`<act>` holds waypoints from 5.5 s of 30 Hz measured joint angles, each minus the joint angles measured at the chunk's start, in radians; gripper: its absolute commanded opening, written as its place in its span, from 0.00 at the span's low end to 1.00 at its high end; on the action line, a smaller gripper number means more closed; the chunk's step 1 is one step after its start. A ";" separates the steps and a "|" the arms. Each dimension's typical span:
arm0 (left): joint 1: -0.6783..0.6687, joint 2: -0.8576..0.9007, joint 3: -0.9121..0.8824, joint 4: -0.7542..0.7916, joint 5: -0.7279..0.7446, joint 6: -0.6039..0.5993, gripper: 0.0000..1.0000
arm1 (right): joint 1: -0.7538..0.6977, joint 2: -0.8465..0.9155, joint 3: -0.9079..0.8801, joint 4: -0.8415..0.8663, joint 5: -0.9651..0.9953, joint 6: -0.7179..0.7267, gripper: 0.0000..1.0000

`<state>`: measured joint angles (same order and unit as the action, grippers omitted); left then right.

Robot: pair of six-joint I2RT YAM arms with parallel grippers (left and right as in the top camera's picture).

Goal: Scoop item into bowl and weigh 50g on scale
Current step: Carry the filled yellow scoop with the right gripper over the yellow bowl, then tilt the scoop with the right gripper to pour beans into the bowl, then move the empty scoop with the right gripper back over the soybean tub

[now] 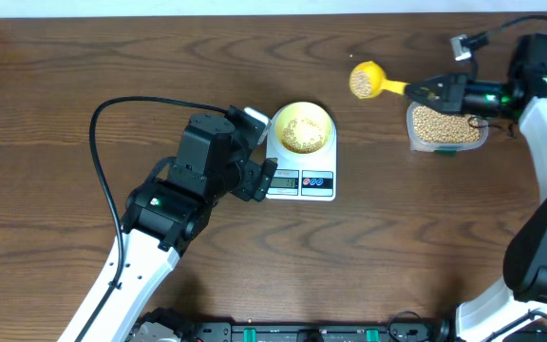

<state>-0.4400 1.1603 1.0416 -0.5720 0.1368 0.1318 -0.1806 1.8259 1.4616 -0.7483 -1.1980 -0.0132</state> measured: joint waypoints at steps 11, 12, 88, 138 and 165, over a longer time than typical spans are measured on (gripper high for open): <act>0.000 0.000 0.000 0.000 0.000 0.000 0.86 | 0.159 0.000 0.000 0.077 0.073 0.084 0.01; 0.000 0.000 0.000 0.000 0.000 0.000 0.87 | 0.174 0.000 0.000 0.079 0.089 0.086 0.01; 0.000 0.000 0.000 0.000 0.000 0.000 0.87 | 0.325 0.000 0.000 0.058 0.347 -0.651 0.01; 0.000 0.000 0.000 0.000 0.000 0.000 0.87 | 0.325 0.000 0.000 0.110 0.348 -1.173 0.01; 0.000 0.000 0.000 0.000 0.000 0.000 0.87 | 0.236 -0.182 0.002 0.399 1.023 -0.303 0.01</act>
<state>-0.4400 1.1603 1.0416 -0.5720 0.1368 0.1318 0.0551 1.6440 1.4631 -0.3496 -0.1745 -0.3164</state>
